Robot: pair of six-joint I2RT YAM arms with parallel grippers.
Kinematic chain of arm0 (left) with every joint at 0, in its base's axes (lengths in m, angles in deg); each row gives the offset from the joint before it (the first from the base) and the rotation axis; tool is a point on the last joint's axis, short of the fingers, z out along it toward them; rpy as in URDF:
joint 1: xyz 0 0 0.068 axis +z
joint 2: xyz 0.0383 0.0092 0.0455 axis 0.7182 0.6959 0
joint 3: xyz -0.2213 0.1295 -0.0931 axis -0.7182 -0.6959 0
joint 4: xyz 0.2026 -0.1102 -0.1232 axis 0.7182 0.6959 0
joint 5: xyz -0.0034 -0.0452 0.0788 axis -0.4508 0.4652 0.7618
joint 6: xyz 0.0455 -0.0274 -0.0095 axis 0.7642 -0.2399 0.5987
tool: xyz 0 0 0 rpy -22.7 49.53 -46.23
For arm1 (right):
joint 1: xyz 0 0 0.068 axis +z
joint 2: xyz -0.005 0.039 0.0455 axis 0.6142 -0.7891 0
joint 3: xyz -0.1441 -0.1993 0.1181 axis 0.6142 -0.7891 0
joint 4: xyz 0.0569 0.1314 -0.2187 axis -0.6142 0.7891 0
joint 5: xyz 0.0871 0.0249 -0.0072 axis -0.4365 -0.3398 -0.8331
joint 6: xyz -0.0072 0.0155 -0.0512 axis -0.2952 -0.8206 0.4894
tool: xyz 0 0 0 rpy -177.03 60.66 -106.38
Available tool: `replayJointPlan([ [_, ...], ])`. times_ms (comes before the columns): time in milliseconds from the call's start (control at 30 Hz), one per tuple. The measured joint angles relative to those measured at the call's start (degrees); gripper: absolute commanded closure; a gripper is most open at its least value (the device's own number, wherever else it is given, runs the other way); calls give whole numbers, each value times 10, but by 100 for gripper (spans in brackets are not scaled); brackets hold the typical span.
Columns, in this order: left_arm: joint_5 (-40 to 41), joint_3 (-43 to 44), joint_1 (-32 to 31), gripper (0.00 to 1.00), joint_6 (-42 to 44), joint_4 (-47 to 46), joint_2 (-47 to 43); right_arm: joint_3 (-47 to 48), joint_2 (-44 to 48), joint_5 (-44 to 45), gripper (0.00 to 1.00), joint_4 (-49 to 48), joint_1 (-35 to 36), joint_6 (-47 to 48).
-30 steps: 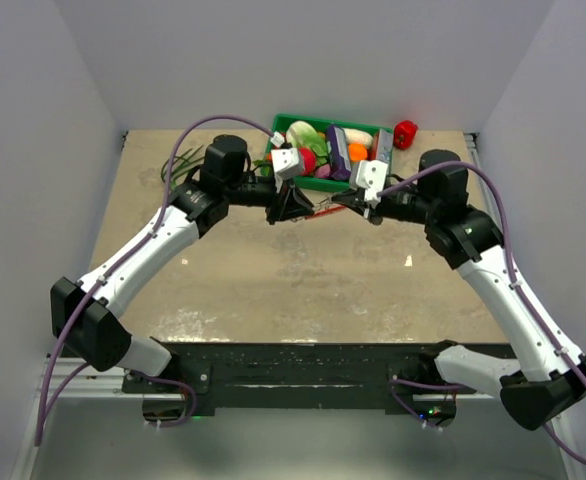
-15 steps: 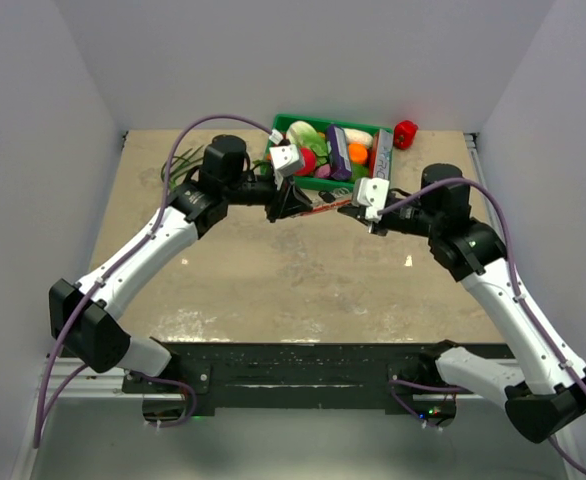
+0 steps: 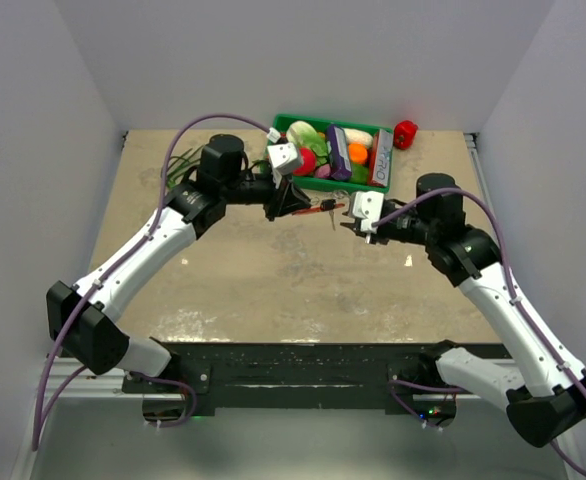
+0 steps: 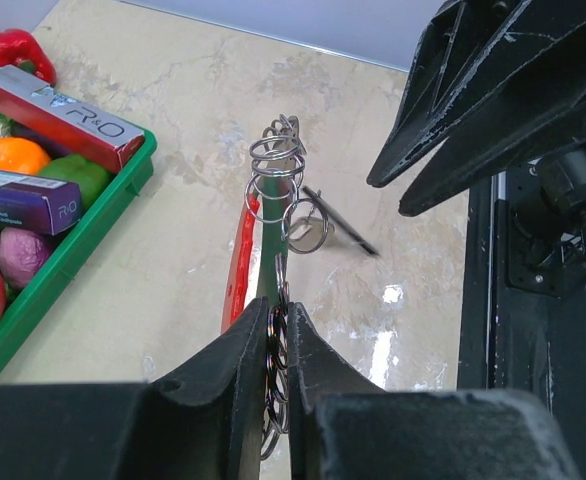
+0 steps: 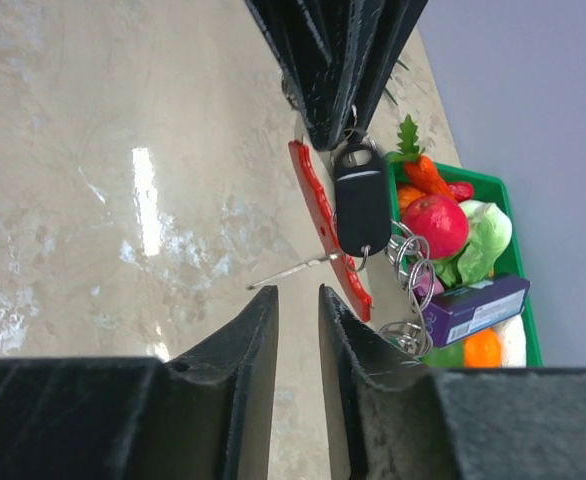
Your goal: Remove the keys from the keyring
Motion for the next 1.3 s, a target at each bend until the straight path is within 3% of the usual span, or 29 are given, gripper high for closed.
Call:
replayJointPlan([
  [133,3,0,0,100,0,0,0,-1,5,6,63,14,0,9],
  [300,4,0,0,100,0,0,0,4,9,4,63,27,0,15],
  [600,5,0,0,100,0,2,-3,27,-9,-19,73,-10,0,-51],
  [933,0,0,1,100,0,4,-18,1,-18,-17,73,-77,0,-115],
  [1300,1,0,3,100,0,5,-18,0,-50,-20,65,-101,-1,-166],
])
